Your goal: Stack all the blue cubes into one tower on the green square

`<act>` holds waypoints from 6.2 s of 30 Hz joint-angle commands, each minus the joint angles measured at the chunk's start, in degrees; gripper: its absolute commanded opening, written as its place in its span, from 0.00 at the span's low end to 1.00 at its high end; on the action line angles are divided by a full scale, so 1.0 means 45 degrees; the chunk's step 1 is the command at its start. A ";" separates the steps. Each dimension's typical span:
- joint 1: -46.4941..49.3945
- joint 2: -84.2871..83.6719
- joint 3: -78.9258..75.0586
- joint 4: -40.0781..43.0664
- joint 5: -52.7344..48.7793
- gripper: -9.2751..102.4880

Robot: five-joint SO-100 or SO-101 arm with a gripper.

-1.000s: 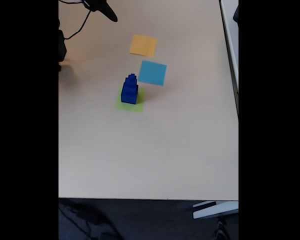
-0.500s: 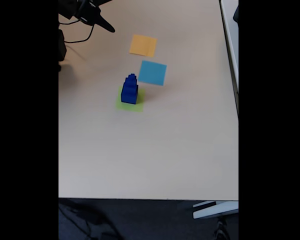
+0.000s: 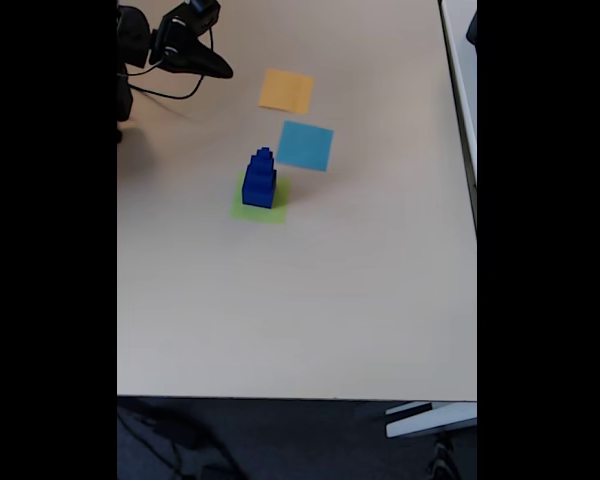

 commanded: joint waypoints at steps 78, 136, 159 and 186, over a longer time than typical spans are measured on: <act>0.0898 0.0469 0.2891 0.3027 -0.5625 0.08; 0.0918 0.0469 0.2891 0.3027 -0.5605 0.08; 0.0918 0.0469 0.2891 0.3027 -0.5605 0.08; 0.0918 0.0469 0.2891 0.3047 -0.5625 0.08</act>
